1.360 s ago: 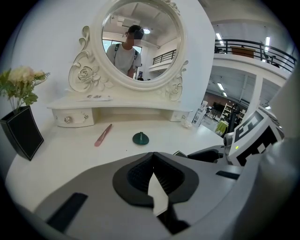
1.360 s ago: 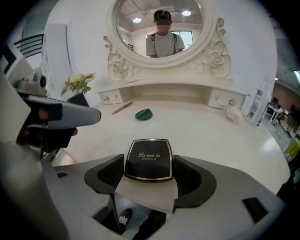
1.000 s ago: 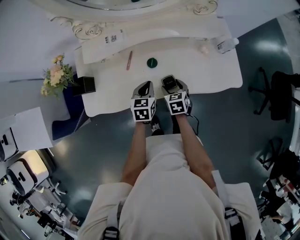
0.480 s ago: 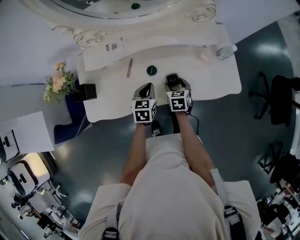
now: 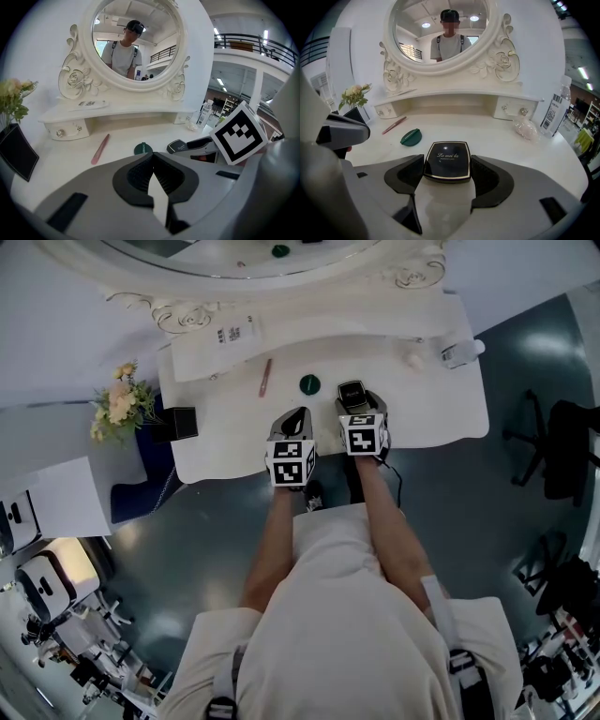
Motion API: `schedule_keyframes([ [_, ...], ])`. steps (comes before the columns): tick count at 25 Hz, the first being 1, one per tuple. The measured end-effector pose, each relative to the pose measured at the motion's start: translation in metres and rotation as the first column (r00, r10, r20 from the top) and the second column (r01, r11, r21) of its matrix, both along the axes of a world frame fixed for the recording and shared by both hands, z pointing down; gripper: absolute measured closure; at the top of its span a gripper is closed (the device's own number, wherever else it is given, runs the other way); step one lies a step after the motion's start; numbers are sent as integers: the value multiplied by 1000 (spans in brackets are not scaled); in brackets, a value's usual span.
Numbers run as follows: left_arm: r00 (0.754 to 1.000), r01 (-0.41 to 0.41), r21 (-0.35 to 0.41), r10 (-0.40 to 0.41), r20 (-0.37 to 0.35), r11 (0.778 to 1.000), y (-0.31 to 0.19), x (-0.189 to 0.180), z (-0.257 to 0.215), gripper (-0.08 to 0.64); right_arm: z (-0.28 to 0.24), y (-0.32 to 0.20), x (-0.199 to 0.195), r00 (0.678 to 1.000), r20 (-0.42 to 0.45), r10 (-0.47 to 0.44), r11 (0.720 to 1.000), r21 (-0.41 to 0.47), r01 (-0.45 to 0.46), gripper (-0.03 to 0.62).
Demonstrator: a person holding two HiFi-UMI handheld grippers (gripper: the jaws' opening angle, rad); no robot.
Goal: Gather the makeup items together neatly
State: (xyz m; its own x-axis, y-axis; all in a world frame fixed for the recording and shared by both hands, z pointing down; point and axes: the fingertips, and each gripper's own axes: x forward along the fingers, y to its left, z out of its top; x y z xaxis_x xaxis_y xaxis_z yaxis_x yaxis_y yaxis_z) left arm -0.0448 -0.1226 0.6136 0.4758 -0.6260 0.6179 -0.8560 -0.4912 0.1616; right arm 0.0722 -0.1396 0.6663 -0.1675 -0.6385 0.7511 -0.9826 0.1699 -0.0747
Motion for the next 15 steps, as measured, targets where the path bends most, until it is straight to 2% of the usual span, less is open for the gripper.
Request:
schedule_keyframes([
  [4,1000,11,-4,-11,10,1000,-3,-2,0,545,0,-13,-3,1000,20,9,1000,4,-9,279],
  [8,999,0,13,-1,50,1000,-7,-5,-2,545,2,-23,-10,999,43,2,1000,-14,-1,279],
  [15,998,41,27,-42,45,999,-19,-12,-9,545,8,-45,-7,999,34,2,1000,1,-2,279],
])
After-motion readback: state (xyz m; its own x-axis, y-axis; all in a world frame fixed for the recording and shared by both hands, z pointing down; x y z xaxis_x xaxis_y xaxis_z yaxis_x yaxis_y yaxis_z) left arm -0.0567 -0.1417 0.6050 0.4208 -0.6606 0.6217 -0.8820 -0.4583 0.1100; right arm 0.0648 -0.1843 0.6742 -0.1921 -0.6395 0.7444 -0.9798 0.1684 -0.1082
